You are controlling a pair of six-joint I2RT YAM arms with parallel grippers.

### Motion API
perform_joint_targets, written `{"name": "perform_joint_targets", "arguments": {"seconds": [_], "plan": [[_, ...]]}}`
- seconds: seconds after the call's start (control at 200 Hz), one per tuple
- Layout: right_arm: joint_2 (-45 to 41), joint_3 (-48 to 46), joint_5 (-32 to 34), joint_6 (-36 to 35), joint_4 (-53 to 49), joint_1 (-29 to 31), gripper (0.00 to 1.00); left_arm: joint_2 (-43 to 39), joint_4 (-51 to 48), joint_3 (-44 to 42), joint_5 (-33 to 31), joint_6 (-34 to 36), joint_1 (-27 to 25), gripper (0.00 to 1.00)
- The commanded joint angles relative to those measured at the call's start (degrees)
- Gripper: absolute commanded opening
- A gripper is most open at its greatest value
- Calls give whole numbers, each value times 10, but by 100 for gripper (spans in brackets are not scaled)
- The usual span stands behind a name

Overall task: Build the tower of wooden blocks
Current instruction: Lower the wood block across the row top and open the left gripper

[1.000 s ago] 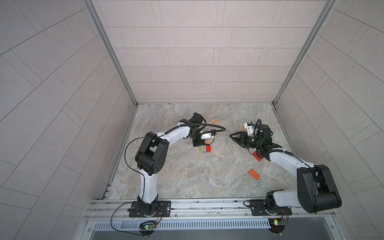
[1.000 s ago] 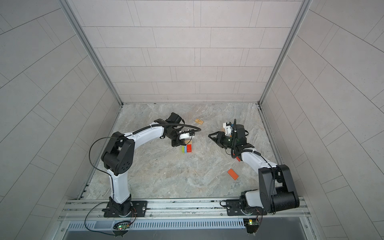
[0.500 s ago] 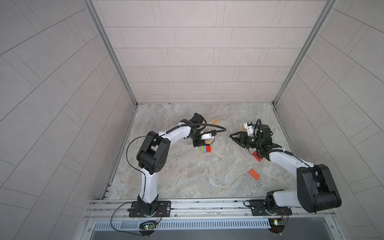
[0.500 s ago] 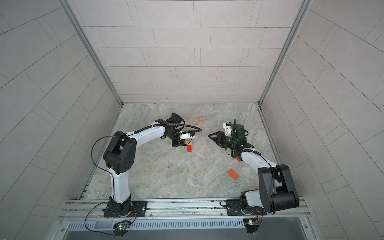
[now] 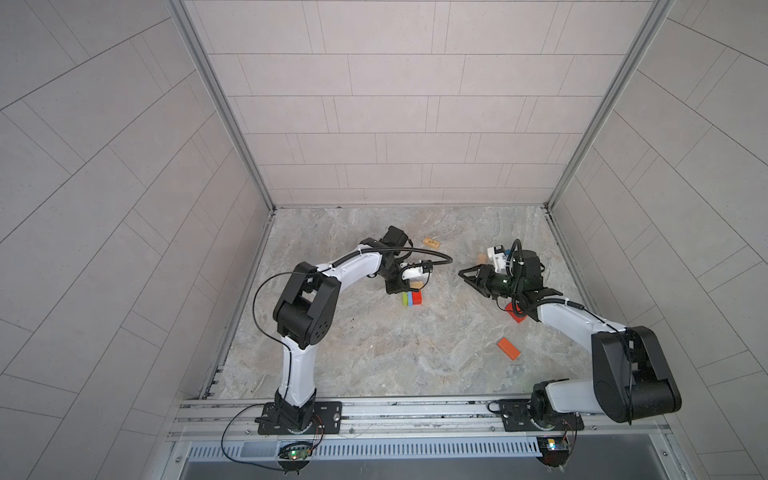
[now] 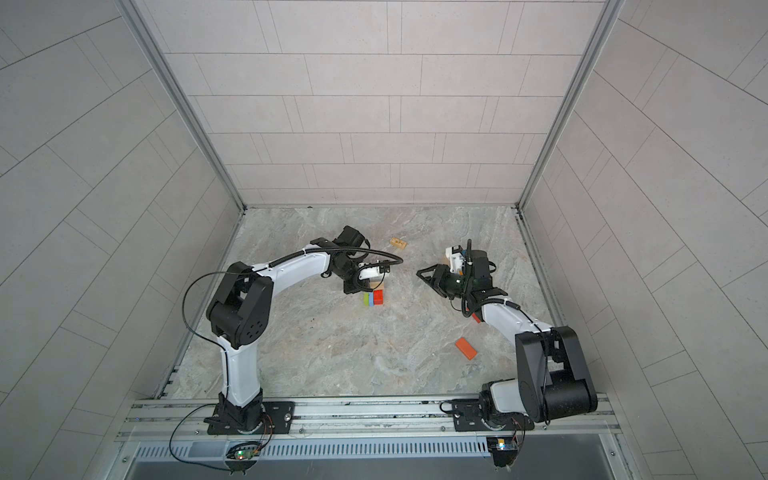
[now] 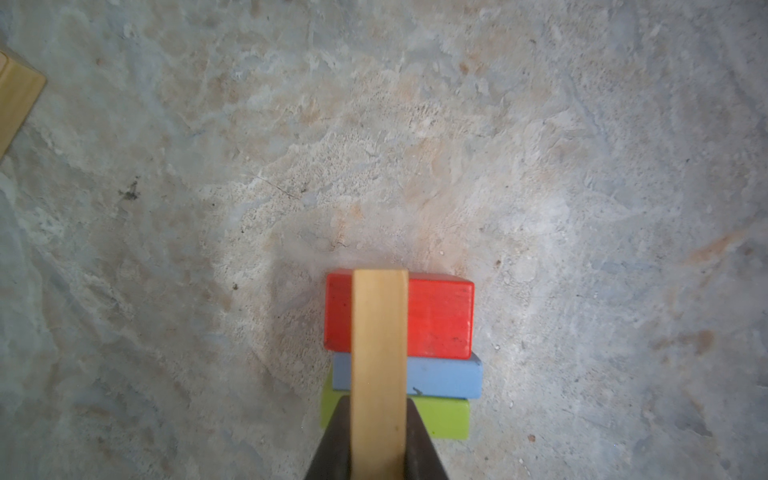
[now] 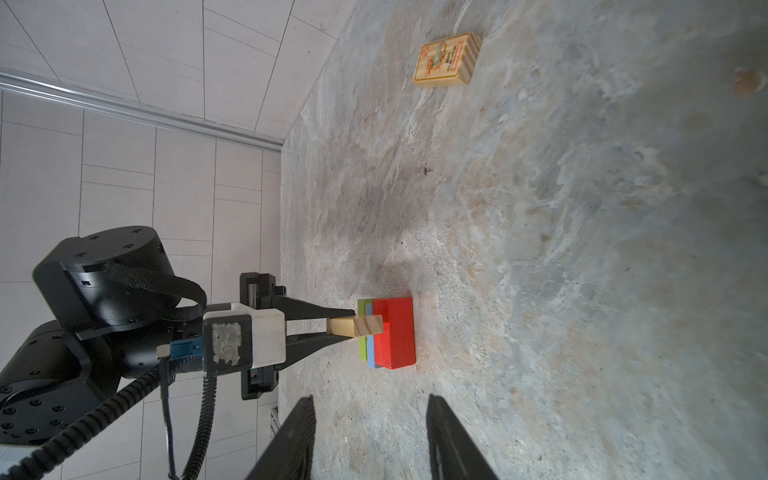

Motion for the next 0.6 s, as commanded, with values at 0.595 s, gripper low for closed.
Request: {"name": "perform_joint_targets", "arguments": {"seconds": [0.595], "plan": [[7,-5,0,-2,16,-2,43,-3,-1,-3,-3,8,4,22]]}}
